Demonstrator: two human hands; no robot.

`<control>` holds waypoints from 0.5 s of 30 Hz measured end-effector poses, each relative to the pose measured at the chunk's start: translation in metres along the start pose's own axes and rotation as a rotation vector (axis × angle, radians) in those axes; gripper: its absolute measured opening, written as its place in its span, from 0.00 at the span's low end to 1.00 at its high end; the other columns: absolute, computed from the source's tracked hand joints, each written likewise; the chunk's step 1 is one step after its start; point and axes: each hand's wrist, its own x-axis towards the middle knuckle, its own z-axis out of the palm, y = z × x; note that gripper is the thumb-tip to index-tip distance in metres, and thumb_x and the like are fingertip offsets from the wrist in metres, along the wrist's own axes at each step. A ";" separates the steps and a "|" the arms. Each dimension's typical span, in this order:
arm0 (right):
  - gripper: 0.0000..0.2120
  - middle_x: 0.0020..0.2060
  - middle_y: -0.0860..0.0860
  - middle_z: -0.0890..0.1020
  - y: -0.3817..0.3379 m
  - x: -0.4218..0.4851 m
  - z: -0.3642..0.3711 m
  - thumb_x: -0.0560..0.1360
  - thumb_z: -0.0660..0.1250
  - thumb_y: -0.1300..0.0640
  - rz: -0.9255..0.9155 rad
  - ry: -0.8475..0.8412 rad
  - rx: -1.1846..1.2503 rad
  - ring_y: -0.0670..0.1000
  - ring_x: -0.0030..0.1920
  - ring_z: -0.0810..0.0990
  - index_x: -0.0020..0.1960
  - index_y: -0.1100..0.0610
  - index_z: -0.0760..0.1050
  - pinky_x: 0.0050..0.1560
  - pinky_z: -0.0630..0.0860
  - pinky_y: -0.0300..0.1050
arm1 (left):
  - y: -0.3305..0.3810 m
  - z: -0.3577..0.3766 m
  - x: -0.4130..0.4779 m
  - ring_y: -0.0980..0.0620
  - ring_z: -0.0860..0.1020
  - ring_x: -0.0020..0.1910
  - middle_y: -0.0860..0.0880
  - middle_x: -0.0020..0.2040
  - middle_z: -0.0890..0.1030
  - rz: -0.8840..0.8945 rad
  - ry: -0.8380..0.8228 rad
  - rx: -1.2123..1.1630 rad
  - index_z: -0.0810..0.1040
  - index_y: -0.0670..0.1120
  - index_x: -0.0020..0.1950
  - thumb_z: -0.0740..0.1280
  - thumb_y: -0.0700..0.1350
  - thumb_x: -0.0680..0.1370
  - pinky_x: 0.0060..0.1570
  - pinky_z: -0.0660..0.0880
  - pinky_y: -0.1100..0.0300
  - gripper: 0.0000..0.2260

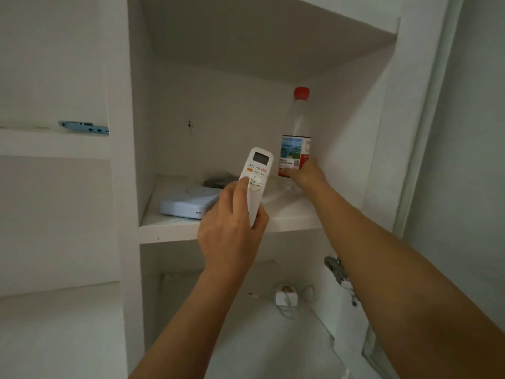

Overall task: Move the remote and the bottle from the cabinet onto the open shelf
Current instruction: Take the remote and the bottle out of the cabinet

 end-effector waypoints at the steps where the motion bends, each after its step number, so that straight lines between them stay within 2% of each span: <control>1: 0.37 0.51 0.51 0.81 -0.004 -0.007 -0.001 0.52 0.73 0.40 0.000 0.001 0.000 0.54 0.49 0.80 0.58 0.51 0.71 0.55 0.76 0.53 | 0.000 0.000 0.000 0.49 0.80 0.33 0.46 0.47 0.84 0.004 0.003 0.004 0.75 0.44 0.55 0.68 0.47 0.70 0.27 0.74 0.60 0.16; 5: 0.35 0.48 0.51 0.83 -0.003 -0.006 -0.003 0.48 0.73 0.41 -0.035 0.006 0.032 0.52 0.45 0.82 0.54 0.49 0.75 0.53 0.78 0.53 | 0.000 0.000 0.001 0.49 0.80 0.33 0.46 0.46 0.84 -0.008 -0.006 0.008 0.74 0.44 0.55 0.69 0.46 0.68 0.26 0.74 0.60 0.16; 9: 0.24 0.51 0.55 0.83 -0.024 -0.042 -0.012 0.62 0.76 0.56 -0.073 0.026 0.066 0.53 0.49 0.81 0.56 0.55 0.75 0.52 0.77 0.48 | 0.002 -0.003 0.001 0.49 0.80 0.33 0.46 0.46 0.84 -0.023 -0.033 -0.006 0.75 0.43 0.55 0.69 0.46 0.68 0.26 0.74 0.60 0.17; 15: 0.27 0.51 0.53 0.82 -0.039 -0.074 -0.029 0.62 0.76 0.53 -0.147 0.077 0.079 0.51 0.47 0.81 0.58 0.57 0.73 0.43 0.73 0.41 | 0.002 -0.008 0.002 0.47 0.81 0.34 0.45 0.45 0.83 -0.051 -0.111 -0.062 0.74 0.43 0.55 0.70 0.44 0.68 0.27 0.74 0.59 0.17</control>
